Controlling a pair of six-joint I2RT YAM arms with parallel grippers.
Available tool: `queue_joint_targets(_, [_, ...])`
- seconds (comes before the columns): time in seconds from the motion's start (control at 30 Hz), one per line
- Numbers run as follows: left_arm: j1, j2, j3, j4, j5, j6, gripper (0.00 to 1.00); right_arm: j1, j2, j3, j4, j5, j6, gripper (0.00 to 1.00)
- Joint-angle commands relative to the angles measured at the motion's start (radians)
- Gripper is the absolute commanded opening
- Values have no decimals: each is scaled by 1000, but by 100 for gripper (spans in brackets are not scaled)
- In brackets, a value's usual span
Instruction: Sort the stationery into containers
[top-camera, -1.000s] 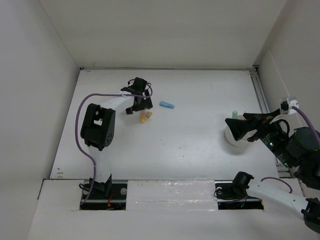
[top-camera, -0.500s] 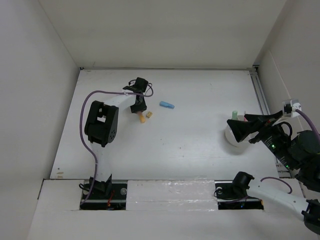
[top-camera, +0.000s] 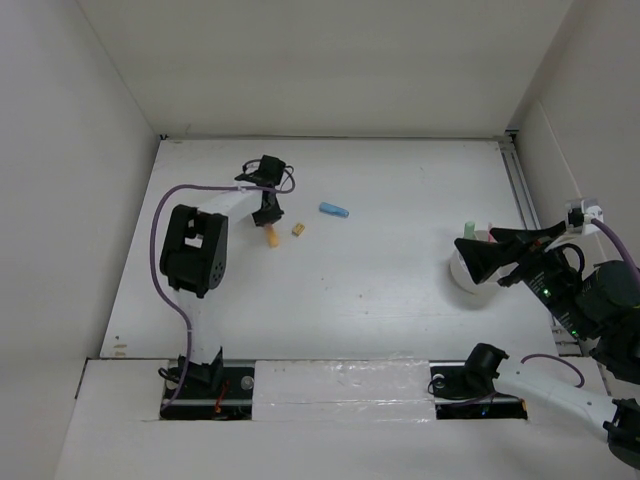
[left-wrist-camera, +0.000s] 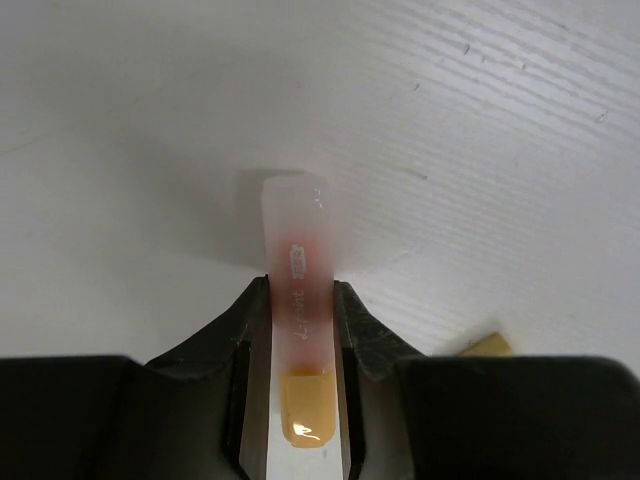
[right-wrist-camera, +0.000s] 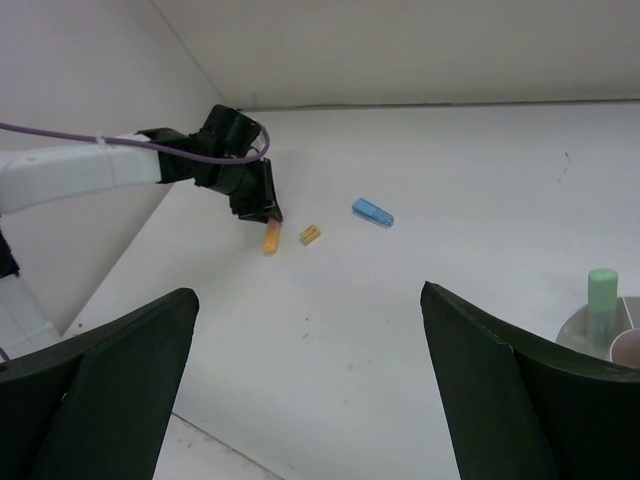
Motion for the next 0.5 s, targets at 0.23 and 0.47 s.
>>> queue_joint_targets(0.23, [-268,-453,-53,319,-89,26,0,8,-9,42,17,112,-4,99])
queue_joint_targets(0.47, [-646,-371,17,734,-121,256,0,8,-1,119,-38,200,6,99])
